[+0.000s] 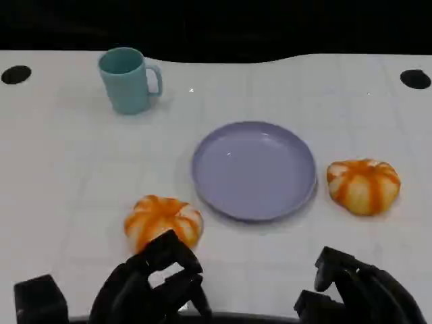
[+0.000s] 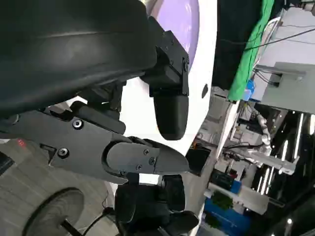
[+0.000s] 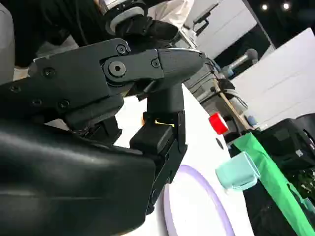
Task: Grasp the bread from the table and place it into the plate.
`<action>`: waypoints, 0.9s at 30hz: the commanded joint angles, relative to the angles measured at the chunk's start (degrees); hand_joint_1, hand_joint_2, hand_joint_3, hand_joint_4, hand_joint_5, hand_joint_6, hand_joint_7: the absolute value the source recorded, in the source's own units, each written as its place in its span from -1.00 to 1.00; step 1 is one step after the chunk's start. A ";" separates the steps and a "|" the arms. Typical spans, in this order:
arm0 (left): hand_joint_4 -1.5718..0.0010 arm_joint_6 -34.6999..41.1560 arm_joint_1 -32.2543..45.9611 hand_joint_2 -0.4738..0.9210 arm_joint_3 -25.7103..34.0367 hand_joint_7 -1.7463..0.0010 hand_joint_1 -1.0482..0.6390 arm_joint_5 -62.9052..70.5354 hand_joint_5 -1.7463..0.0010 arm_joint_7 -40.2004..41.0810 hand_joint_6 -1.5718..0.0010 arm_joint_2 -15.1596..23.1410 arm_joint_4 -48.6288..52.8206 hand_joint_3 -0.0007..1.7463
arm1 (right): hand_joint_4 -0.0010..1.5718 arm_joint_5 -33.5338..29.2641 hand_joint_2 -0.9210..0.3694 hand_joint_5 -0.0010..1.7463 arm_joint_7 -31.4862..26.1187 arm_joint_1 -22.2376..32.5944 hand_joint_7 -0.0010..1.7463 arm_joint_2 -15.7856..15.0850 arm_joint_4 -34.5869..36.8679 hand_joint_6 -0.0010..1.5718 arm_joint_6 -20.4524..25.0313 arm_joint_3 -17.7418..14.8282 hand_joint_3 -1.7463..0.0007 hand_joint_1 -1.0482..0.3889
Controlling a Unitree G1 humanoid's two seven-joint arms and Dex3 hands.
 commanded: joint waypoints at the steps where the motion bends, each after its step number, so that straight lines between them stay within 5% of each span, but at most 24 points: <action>1: 0.24 0.11 -0.30 1.00 0.74 -0.79 -0.47 -0.13 -1.00 0.16 0.42 0.38 0.00 -0.74 | 0.10 -0.07 -1.00 0.86 -0.20 0.21 0.62 -0.65 -0.68 -0.05 -0.08 -0.25 0.78 -0.58; 27: 0.22 0.85 -1.06 1.00 1.17 -0.82 -0.49 0.07 -1.00 -0.12 0.42 0.61 0.22 -0.75 | 0.10 -0.11 -1.00 0.86 -0.68 -0.04 0.62 -0.66 -0.85 -0.06 0.23 -0.22 0.77 -0.57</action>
